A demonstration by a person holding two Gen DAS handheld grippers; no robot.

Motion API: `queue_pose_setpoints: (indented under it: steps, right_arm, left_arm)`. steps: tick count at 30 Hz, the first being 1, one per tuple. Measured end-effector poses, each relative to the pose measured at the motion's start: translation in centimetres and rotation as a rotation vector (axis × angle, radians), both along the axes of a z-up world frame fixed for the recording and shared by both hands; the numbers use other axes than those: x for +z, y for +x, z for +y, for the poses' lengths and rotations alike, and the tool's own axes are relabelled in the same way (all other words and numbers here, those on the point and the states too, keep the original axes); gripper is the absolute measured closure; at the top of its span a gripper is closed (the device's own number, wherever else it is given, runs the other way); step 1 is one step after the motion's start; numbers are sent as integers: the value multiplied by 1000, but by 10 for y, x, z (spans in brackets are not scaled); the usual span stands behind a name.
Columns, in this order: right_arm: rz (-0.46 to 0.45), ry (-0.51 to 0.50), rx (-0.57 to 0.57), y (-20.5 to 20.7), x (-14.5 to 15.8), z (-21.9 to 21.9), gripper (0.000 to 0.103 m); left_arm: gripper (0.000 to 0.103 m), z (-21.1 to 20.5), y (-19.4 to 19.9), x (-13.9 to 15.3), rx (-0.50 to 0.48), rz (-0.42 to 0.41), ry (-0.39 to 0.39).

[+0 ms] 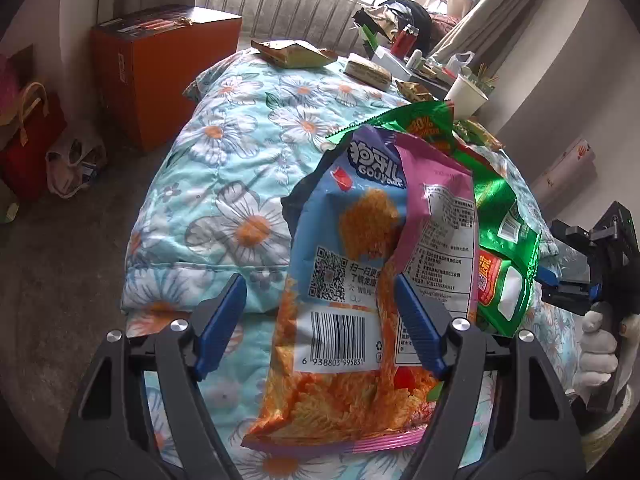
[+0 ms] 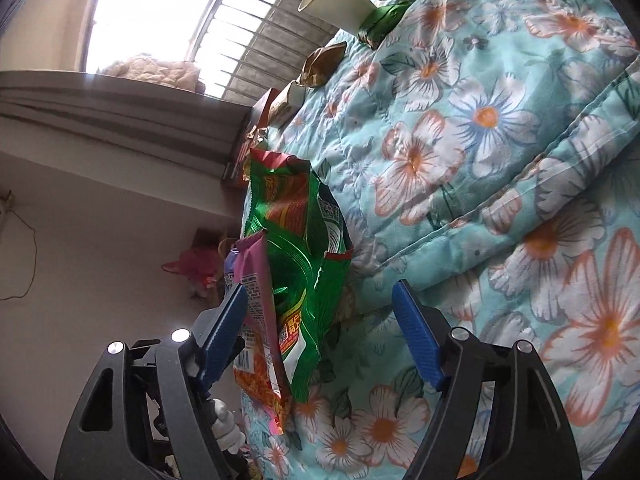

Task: Collect trash
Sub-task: 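Grasp the blue-and-pink snack bag with the left tool while the right tool grasps the green bag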

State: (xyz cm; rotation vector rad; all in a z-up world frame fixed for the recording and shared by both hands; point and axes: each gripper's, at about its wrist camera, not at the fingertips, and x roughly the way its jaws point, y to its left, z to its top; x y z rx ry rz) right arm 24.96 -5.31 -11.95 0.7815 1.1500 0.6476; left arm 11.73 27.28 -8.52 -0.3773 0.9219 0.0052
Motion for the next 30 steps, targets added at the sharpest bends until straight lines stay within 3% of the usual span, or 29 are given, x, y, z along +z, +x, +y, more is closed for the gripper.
queue_pose_setpoints:
  steps: [5,8,11,15,20,30]
  right_arm:
    - [34,5,28,1,-13,16,40]
    - [64,15,39,1,-23,24,49]
    - [75,25,43,-2,-29,28,63]
    - [77,60,31,-8,-29,26,87]
    - [31,92,-16,-25,-18,4,94]
    - [-88,163,-206,-57,14,-84,95]
  left_arm:
    - [41,-9,-3,-7,-20,32,15]
    - [49,-12,-7,-9,-4,39,31]
    - [56,-14,-10,-9,9,39,53]
    - [74,-13,-15,-2,11,25,48]
    - [93,-19,-19,12,-16,-26,25]
    - [97,-62,-21,66,-123,-167,-17]
